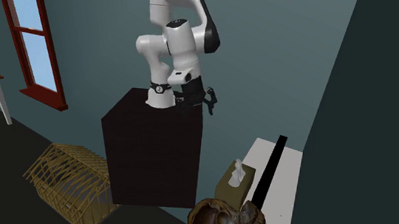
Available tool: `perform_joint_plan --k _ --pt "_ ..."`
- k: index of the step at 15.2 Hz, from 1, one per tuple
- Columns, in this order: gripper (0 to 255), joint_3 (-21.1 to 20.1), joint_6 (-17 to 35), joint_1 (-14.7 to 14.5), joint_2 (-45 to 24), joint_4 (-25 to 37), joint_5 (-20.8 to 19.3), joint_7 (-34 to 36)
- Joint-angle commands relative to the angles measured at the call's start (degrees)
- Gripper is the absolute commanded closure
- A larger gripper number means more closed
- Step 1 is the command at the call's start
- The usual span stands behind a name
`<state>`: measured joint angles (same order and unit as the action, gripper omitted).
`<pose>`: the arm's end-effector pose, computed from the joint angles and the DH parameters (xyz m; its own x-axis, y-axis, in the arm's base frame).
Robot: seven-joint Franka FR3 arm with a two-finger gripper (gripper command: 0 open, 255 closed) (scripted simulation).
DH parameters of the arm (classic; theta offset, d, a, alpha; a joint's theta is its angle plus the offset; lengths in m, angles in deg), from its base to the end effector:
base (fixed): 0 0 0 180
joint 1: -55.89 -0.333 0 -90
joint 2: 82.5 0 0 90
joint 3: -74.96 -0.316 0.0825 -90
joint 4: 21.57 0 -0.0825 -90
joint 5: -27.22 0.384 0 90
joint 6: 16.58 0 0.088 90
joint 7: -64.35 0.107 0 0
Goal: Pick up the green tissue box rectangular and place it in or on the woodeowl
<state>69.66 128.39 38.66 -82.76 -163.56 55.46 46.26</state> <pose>0.4418 0.1778 0.2920 0.9530 0.2927 0.0783 0.3028 -0.9111 -0.2796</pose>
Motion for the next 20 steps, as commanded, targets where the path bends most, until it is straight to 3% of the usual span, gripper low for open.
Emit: perform_joint_plan --k 1,9,14,20 --pt "0 -0.8 2.5 -0.8 -3.9 1.8 2.5 -2.6" --pt "0 -5.6 9.9 -2.5 -20.8 12.8 9.0 -10.3" --pt "0 -8.1 12.8 -3.6 -31.0 21.4 9.8 -13.1" --pt "0 -8.8 15.2 -4.4 -35.6 24.0 10.3 -13.8"
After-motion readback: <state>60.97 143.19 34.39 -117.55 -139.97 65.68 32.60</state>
